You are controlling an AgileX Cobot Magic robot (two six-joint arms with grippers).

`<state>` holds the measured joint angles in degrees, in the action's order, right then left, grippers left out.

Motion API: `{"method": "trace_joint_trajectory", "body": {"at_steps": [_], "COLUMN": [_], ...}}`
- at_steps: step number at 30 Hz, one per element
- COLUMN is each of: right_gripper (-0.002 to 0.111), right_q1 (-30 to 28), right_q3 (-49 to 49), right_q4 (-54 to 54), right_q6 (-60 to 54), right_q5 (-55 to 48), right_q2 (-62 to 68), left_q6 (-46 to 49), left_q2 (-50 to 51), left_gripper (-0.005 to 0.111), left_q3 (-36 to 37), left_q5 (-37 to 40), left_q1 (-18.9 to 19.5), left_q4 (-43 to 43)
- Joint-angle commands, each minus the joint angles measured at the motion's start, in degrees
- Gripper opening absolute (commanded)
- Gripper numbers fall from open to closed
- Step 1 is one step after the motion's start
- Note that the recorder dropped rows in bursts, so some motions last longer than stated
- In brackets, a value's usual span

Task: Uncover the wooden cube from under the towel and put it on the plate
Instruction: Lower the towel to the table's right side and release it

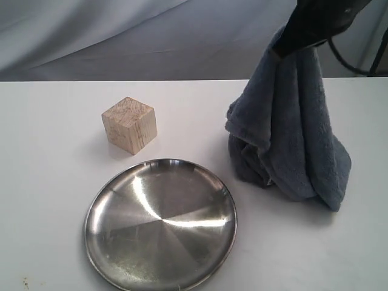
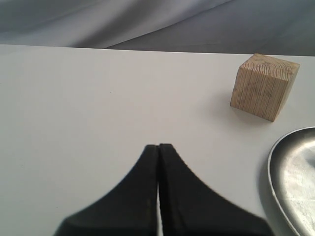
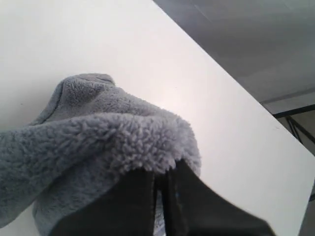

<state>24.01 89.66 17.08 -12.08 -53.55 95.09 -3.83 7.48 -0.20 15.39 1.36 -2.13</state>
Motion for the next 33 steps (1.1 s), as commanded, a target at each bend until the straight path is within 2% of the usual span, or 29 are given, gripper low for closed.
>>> {"method": "trace_joint_trajectory", "body": {"at_steps": [1, 15, 25, 33], "right_gripper": [0.0, 0.0, 0.0, 0.0], "right_q1": [-0.2, -0.2, -0.2, -0.2], "right_q3": [-5.2, -16.1, -16.7, -16.7], "right_q4": [0.0, 0.4, 0.3, 0.2], "right_q6": [0.9, 4.2, 8.3, 8.3], "right_q5": [8.3, 21.1, 24.4, 28.7], "right_q2": [2.1, 14.5, 22.2, 22.6], "left_q6": [-0.2, -0.2, -0.2, -0.2], "left_q2": [-0.2, -0.2, -0.2, -0.2], "left_gripper": [0.001, 0.001, 0.001, 0.001], "left_q3": [0.2, 0.2, 0.2, 0.2], "left_q5": [-0.6, -0.6, -0.6, -0.6], "left_q1": [-0.2, -0.2, -0.2, -0.2], "left_q4": [-0.1, -0.1, -0.1, -0.1]}}
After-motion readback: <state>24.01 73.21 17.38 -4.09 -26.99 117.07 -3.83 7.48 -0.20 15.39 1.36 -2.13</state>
